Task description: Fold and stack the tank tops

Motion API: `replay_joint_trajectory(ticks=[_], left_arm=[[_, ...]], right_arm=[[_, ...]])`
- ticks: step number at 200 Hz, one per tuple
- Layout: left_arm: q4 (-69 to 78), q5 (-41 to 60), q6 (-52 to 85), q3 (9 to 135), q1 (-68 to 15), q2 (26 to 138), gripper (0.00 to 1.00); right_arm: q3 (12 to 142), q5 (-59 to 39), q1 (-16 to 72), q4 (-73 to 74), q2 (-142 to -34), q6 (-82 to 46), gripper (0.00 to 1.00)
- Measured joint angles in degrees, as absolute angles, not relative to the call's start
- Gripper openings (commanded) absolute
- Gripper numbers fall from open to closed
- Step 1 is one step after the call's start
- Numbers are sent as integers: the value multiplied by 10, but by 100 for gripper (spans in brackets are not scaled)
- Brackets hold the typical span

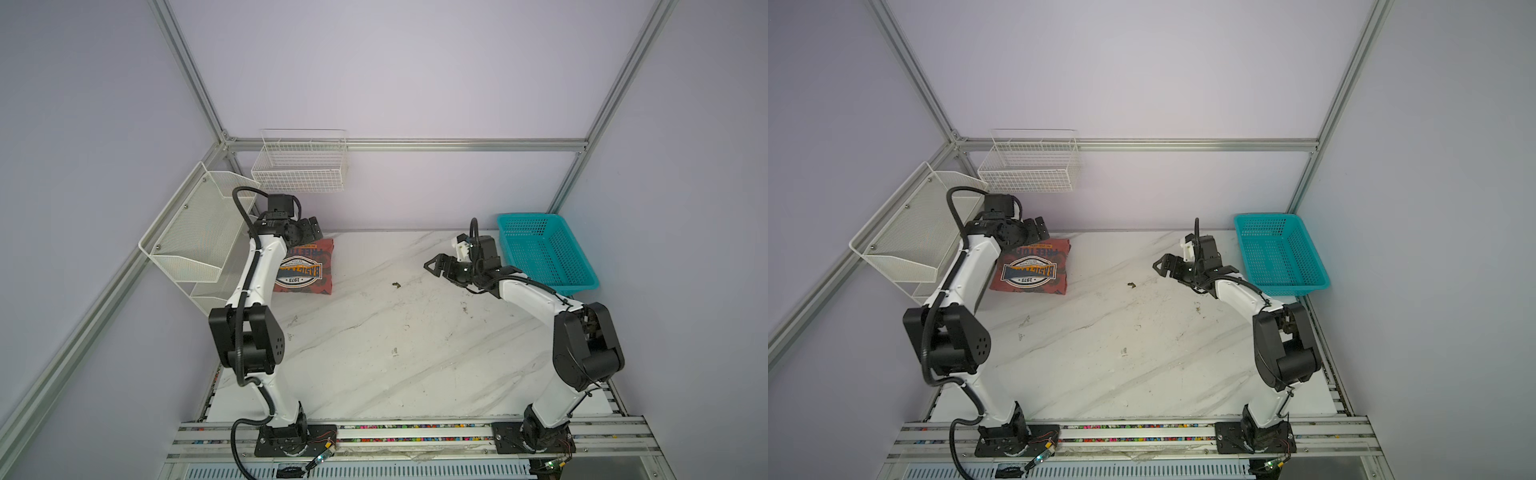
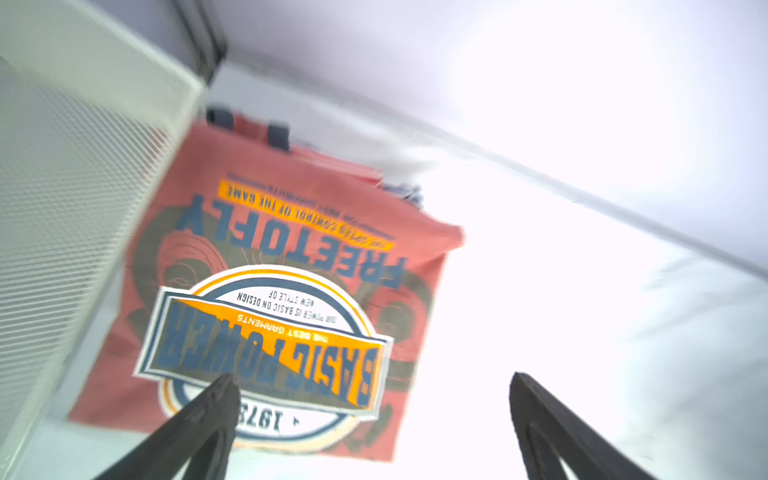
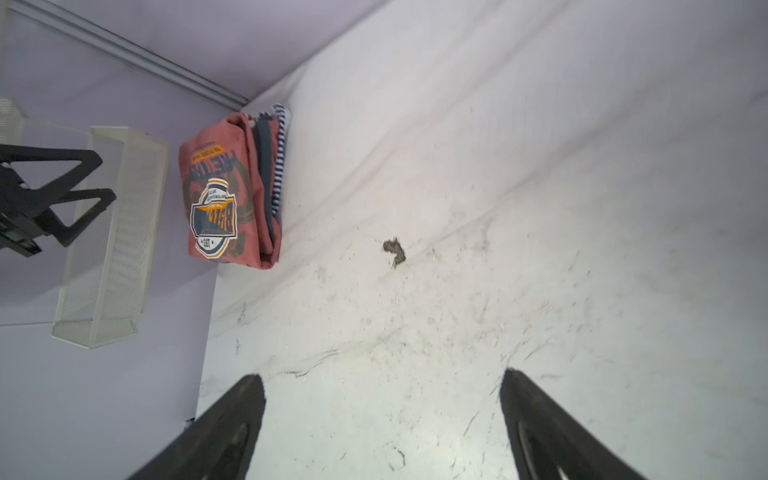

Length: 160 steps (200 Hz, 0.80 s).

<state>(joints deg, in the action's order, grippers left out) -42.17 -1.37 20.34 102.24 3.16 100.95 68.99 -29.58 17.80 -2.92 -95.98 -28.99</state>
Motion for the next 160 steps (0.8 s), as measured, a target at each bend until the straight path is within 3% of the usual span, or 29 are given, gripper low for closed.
replay_joint_trajectory(ticks=[43,82,127,160], left_arm=[[-283,-8,172,798,-6,794,100],[-128,-28,125,539,-23,655,100],[54,-82,77,323,-23,610,100],[154,-132,63,251,-23,638,100]], right_arm=[[659,-219,123,-23,-833,-236,97],[528,-86,121,37,-730,-159,98],[344,42,119,178,-677,-76,97],[234,100,105,339,-686,-16,97]])
